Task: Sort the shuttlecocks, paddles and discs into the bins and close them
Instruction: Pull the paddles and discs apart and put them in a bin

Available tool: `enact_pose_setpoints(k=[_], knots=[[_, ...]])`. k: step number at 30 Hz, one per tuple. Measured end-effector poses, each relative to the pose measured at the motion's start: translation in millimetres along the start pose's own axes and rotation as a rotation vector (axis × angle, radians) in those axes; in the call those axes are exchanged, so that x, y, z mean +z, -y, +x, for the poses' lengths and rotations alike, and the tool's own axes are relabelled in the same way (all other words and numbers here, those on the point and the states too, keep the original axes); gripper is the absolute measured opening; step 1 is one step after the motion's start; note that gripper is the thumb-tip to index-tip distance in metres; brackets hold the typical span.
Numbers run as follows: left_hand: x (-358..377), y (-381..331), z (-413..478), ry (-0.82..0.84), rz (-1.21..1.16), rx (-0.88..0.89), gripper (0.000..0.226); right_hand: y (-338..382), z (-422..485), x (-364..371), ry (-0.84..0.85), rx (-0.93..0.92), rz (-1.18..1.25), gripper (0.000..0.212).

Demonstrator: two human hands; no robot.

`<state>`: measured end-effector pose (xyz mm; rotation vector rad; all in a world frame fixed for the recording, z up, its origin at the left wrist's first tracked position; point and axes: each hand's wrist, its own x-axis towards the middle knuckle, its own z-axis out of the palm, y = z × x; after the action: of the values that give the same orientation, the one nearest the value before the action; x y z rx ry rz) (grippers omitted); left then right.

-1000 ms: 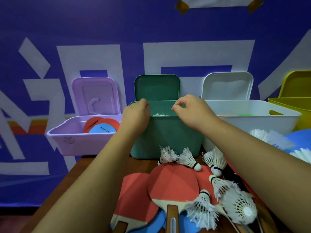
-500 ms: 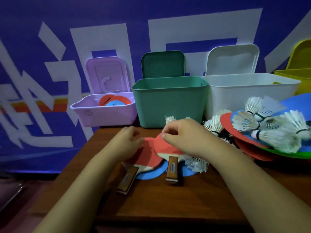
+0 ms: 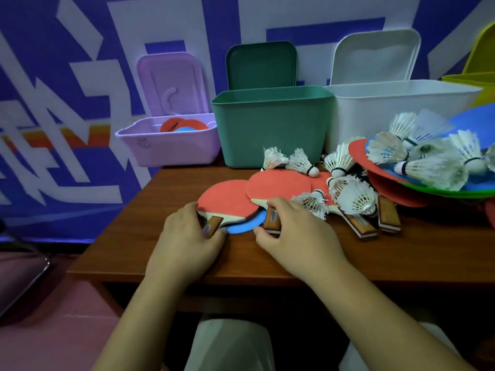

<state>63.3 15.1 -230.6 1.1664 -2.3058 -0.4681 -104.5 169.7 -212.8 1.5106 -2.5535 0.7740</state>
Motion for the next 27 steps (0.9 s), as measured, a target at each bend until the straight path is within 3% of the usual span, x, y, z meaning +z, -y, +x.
enact_pose_setpoints(k=[7,13,16,24,27], knots=[[-3.2,-7.0,-8.7,-0.034,0.102,0.003,0.049,-1.8,-3.0,0.1,-0.018,0.035,0.078,0.043],[-7.9,-12.5,-19.7,-0.094,0.051,0.040,0.030,-12.5,-2.9,0.6,-0.292,0.088,0.328,0.055],[-8.8,-13.1,-24.3,-0.152,-0.007,0.094,0.029,-10.7,-6.3,-0.6,-0.374,-0.005,0.388,0.051],[-6.2,-5.7,-27.7,-0.411,-0.251,0.259,0.033,-9.2,-8.3,0.1,-0.309,-0.105,0.352,0.050],[-8.5,-8.5,-27.6,-0.432,-0.344,0.293,0.038,-7.2,-7.2,-3.1,-0.284,-0.101,0.389,0.049]])
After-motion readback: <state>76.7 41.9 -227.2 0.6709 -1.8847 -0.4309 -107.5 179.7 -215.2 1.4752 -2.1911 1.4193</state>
